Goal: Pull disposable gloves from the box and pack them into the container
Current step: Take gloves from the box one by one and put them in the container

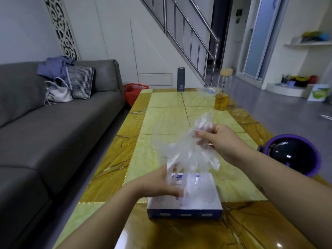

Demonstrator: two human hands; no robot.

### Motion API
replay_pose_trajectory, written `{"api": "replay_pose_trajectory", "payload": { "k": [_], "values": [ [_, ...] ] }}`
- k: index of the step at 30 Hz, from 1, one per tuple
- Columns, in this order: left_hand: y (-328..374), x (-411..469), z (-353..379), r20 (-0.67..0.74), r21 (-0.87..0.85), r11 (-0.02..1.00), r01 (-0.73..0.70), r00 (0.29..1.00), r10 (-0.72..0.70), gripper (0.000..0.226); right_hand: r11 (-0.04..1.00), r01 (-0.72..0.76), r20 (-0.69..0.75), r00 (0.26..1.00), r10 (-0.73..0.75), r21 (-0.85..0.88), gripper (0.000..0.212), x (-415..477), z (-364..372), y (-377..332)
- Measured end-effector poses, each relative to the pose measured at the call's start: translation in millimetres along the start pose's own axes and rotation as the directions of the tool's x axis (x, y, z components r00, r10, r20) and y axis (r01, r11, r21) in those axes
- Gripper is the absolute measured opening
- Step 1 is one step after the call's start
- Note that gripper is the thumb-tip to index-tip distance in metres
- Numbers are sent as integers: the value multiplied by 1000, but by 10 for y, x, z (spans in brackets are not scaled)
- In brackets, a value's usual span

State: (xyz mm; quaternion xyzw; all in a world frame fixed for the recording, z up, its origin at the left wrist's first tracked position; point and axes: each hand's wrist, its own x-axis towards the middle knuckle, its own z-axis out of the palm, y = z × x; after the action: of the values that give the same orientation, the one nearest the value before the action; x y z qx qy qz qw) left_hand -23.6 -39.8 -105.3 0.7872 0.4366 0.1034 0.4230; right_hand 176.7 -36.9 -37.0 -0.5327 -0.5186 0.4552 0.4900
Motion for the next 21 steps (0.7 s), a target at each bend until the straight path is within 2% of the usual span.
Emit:
{"api": "replay_pose_trajectory", "payload": {
  "k": [2, 4, 6, 9, 12, 14, 15, 16, 18, 20, 21],
  "values": [
    [137, -98, -138, 75, -300, 952, -64, 993, 91, 72, 993, -38, -6, 999, 39, 112, 4, -30, -14, -32],
    [258, -152, -232, 22, -551, 832, -65, 995, 93, 68, 979, -76, 18, 997, 74, 189, 7, -70, 1, -49],
    [325, -118, -276, -73, -634, 769, -82, 996, 45, 50, 974, -90, 62, 995, 78, 207, 22, -106, 36, -71],
    [419, -22, -276, -200, -635, 766, -99, 979, -39, 25, 973, -93, 114, 991, 70, 213, 43, -119, 82, -116],
    [451, 49, -273, -241, -692, 715, -102, 966, -95, 13, 960, -80, 154, 987, 39, 269, 62, -98, 63, -154],
    [454, 64, -323, -276, -732, 668, -133, 955, -112, 10, 949, -86, 167, 985, 36, 305, 65, -99, 6, -173],
    [455, 60, -360, -303, -721, 677, -148, 946, -116, 9, 952, -99, 162, 985, 53, 291, 66, -100, -30, -180],
    [464, 51, -396, -327, -707, 689, -158, 937, -120, 9, 967, -103, 139, 988, 72, 234, 69, -96, -68, -179],
    [474, 36, -477, -404, -656, 733, -179, 904, -141, 11, 998, -53, 11, 998, 54, -23, 64, -72, -136, -200],
    [496, 38, -568, -528, -529, 826, -194, 838, -141, 13, 960, 69, -150, 982, -113, -271, 47, -51, -172, -267],
    [509, 47, -614, -601, -415, 892, -180, 790, -120, 17, 940, 127, -188, 963, -194, -317, 36, -47, -175, -323]
  ]
}}
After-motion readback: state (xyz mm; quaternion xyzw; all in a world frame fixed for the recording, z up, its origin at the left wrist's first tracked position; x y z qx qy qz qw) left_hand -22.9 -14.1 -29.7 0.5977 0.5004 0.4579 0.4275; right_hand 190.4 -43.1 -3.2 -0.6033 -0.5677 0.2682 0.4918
